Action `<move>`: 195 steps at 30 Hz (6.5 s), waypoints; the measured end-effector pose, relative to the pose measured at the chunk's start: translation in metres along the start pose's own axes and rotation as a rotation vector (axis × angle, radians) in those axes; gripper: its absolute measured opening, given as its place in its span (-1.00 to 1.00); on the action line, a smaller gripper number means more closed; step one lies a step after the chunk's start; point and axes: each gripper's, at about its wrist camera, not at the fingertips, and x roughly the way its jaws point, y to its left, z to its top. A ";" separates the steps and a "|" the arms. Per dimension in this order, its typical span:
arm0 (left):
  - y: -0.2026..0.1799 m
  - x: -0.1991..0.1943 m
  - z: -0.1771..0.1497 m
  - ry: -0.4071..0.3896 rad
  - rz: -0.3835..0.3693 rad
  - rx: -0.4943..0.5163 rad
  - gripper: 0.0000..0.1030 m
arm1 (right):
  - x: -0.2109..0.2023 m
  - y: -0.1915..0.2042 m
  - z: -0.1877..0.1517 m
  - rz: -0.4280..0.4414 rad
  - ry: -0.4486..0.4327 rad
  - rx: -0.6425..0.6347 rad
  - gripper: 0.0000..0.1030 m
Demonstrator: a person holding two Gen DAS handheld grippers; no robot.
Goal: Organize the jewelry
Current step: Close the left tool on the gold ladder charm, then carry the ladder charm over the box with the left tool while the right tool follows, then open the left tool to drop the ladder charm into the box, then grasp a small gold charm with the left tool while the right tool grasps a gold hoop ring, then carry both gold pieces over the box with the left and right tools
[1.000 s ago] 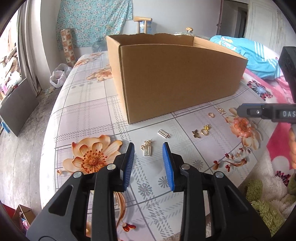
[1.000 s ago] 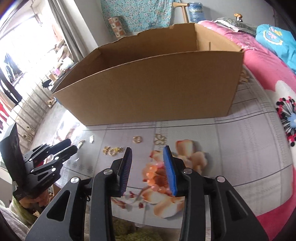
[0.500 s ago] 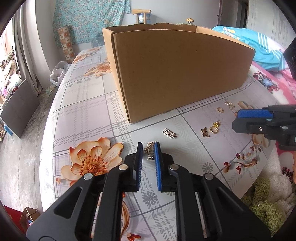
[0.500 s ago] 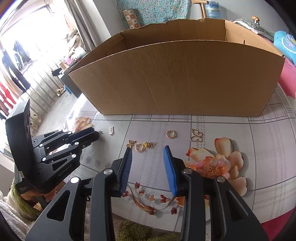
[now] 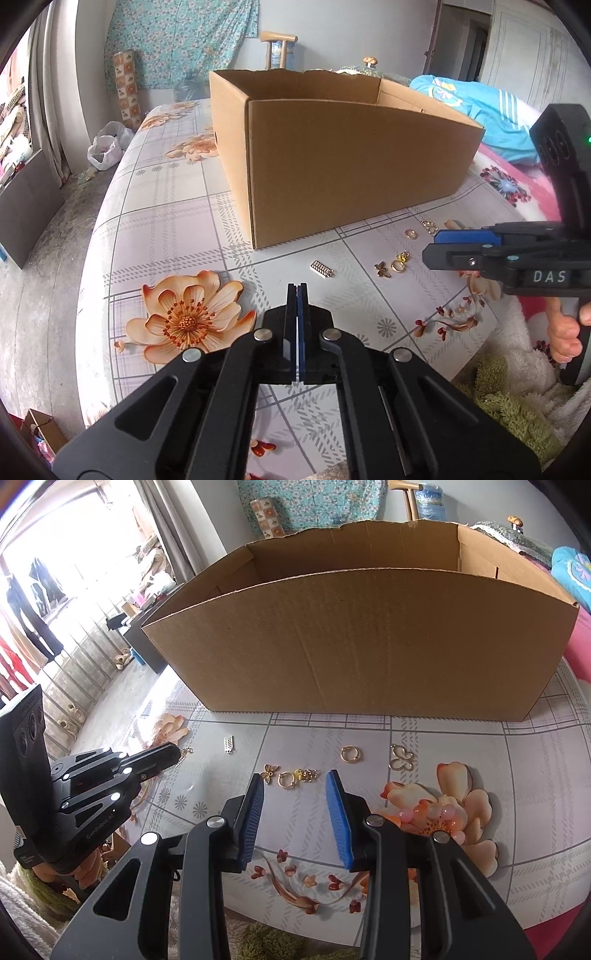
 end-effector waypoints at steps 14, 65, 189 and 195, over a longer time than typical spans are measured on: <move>0.014 -0.001 -0.006 -0.010 0.025 -0.052 -1.00 | 0.053 0.068 0.023 0.016 0.003 -0.270 -0.39; -0.004 0.086 0.189 0.114 -0.239 -0.089 -1.00 | 0.021 -0.062 0.179 0.098 -0.035 0.048 -0.88; -0.020 0.033 0.004 0.046 -0.104 0.128 -0.89 | 0.028 0.046 0.000 -0.094 -0.062 -0.189 -0.80; -0.015 0.029 0.007 0.045 -0.128 0.092 -0.89 | 0.015 0.038 -0.002 -0.089 -0.090 -0.172 -0.80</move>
